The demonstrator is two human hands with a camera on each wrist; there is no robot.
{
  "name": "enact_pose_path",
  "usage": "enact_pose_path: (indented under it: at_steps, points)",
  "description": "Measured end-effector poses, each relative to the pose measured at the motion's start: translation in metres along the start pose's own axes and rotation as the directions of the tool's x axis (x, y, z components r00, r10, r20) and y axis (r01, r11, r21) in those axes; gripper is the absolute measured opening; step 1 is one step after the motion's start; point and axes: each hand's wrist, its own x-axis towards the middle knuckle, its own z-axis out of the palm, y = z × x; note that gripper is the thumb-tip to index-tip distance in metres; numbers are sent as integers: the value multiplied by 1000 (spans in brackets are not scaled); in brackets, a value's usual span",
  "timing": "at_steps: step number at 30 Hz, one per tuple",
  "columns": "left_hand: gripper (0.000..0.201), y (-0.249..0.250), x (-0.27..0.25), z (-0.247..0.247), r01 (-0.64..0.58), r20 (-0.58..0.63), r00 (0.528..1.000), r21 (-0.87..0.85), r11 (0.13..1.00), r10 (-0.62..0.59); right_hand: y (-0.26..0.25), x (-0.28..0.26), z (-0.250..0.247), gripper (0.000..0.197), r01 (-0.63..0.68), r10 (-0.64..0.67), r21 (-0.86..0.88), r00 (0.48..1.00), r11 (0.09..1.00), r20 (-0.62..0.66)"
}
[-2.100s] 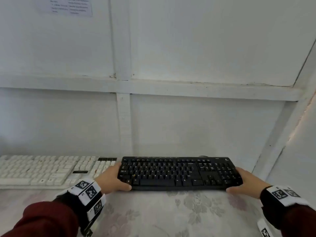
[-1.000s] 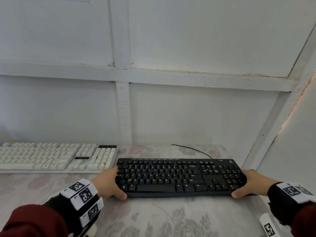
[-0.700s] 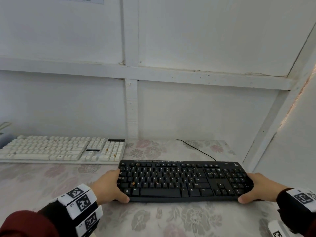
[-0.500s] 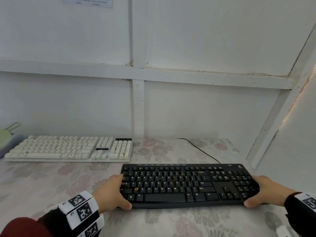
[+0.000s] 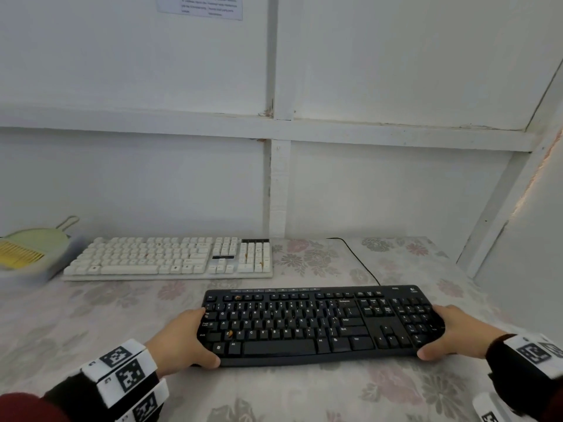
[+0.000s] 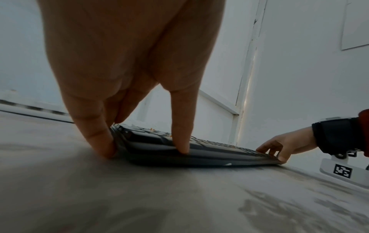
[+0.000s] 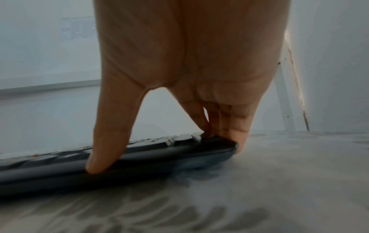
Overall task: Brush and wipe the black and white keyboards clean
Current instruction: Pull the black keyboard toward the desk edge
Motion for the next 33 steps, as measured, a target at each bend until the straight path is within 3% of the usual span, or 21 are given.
enact_pose_path:
  at_steps: [4, 7, 10, 14, 17, 21, 27, 33]
  points:
    - [79, -19, -10, -19, 25, -27, 999, 4, 1000, -25, -29, -7, 16, 98, 22, -22, 25, 1000, 999, -7]
    - [75, -32, -17, -33, 44, -18, 999, 12, 999, -44, -45, -8, 30, 90, 29, -28, 24, 999, 999, -23]
    - [91, -44, -20, -46, 62, -2, 998, 6, 998, -62, -60, -9, 39, 90, 11, -11, -4, 1000, 1000, -20]
    - [95, -61, -26, -60, 75, -16, 997, -30, 997, -76, -74, -7, 54, 115, 3, -4, -19, 1000, 1000, -27]
    - [84, -68, -33, -66, 92, -25, 995, -63, 994, -94, -87, -13, 63, 85, -10, 9, -10, 1000, 1000, -22]
    - [82, -73, -41, -71, 115, -40, 992, -81, 990, -118, -95, -15, 69, 67, -1, 0, -34, 999, 999, -33]
    - [63, -74, -51, -63, 99, -107, 989, -29, 995, -102, -100, -23, 75, 70, 0, -8, -123, 998, 992, -63]
    - [67, -69, -59, -59, 88, -134, 988, 131, 987, -71, -104, -30, 77, 78, -24, 14, -164, 998, 986, -61]
